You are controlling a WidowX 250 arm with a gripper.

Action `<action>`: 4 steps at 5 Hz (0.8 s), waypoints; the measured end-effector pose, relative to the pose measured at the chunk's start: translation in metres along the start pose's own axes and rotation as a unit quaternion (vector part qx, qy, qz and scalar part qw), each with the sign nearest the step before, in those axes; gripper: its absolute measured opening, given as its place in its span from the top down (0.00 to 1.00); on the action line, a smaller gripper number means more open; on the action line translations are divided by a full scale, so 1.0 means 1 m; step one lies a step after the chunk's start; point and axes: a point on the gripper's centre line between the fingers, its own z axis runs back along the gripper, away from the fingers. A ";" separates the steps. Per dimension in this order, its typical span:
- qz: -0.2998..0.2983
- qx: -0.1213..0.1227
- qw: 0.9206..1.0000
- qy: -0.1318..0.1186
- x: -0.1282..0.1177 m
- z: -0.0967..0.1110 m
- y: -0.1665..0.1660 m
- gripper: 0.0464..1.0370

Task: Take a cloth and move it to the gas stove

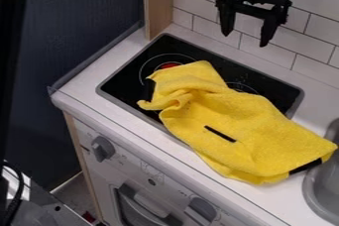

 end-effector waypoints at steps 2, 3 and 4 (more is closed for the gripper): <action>0.021 0.001 0.999 0.044 -0.030 -0.030 0.004 0.04; 0.021 -0.012 0.998 0.059 -0.042 -0.023 0.000 0.04; 0.031 -0.010 0.997 0.068 -0.063 -0.021 0.001 0.04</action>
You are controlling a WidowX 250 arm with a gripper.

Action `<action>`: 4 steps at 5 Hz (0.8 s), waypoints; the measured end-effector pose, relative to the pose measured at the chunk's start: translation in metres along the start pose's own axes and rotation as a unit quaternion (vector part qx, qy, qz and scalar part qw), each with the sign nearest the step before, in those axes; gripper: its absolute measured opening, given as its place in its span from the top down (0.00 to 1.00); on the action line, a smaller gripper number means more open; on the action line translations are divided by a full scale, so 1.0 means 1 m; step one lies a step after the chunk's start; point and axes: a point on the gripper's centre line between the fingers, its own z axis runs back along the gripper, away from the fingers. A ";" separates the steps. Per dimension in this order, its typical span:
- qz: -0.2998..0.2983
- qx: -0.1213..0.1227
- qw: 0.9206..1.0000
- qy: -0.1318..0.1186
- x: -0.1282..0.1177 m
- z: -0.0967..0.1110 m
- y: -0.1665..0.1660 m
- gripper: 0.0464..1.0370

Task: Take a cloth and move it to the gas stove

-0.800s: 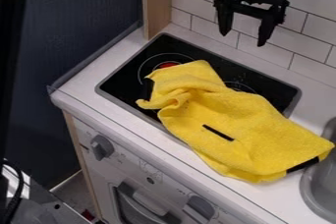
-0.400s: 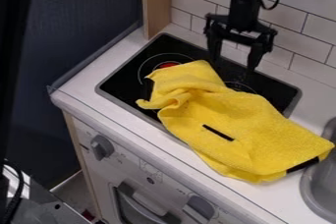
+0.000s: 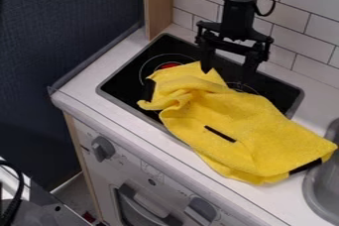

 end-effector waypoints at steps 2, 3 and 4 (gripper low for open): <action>0.004 0.013 1.000 -0.011 -0.037 -0.017 -0.014 0.04; -0.001 0.011 1.000 -0.026 -0.045 -0.034 -0.020 0.04; -0.026 -0.007 0.999 -0.036 -0.039 -0.054 -0.024 0.04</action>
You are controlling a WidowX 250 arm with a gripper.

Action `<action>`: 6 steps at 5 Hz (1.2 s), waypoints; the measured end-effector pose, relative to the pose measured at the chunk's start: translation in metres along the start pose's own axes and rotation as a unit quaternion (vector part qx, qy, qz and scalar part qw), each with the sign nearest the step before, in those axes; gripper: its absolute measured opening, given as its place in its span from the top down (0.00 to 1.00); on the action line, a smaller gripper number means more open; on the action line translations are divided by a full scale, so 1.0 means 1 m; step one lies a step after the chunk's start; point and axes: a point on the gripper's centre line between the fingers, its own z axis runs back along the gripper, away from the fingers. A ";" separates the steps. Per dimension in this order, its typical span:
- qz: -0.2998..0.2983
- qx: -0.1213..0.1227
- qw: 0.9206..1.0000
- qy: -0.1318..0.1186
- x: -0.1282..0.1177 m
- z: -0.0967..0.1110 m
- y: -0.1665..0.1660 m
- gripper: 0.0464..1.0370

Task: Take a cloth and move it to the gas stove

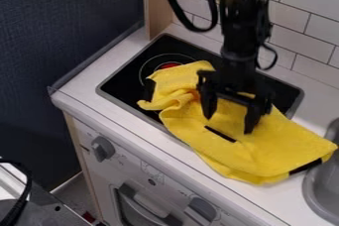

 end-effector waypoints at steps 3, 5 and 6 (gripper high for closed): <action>-0.019 0.039 0.999 -0.015 0.024 -0.018 0.037 0.04; -0.034 0.052 0.997 -0.041 0.065 -0.012 0.073 0.04; -0.029 0.054 0.997 -0.041 0.076 -0.010 0.093 0.04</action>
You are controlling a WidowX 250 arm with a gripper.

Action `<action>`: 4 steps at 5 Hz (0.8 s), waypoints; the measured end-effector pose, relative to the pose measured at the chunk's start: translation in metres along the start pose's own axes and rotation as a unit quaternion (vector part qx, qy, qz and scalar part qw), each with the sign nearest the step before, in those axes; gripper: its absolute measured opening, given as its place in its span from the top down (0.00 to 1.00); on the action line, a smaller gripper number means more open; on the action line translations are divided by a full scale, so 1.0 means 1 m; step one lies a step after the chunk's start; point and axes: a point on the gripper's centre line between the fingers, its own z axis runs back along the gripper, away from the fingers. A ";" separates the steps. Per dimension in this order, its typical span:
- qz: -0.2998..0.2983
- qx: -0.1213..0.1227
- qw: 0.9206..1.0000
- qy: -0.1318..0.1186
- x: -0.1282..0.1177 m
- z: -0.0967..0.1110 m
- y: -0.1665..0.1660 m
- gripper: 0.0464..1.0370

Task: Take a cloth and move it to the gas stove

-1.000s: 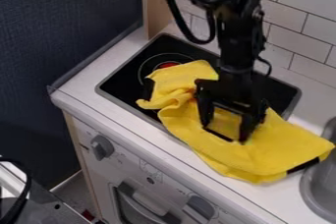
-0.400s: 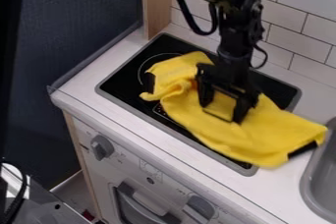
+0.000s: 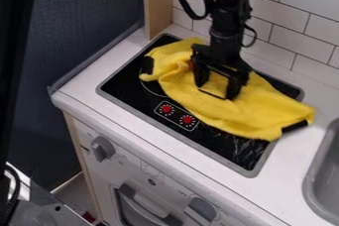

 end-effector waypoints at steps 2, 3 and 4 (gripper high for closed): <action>0.003 0.010 1.000 -0.005 0.013 0.000 0.045 0.04; -0.007 0.020 1.000 0.005 0.016 0.001 0.057 0.04; -0.004 0.016 1.000 -0.009 0.009 0.003 0.063 0.04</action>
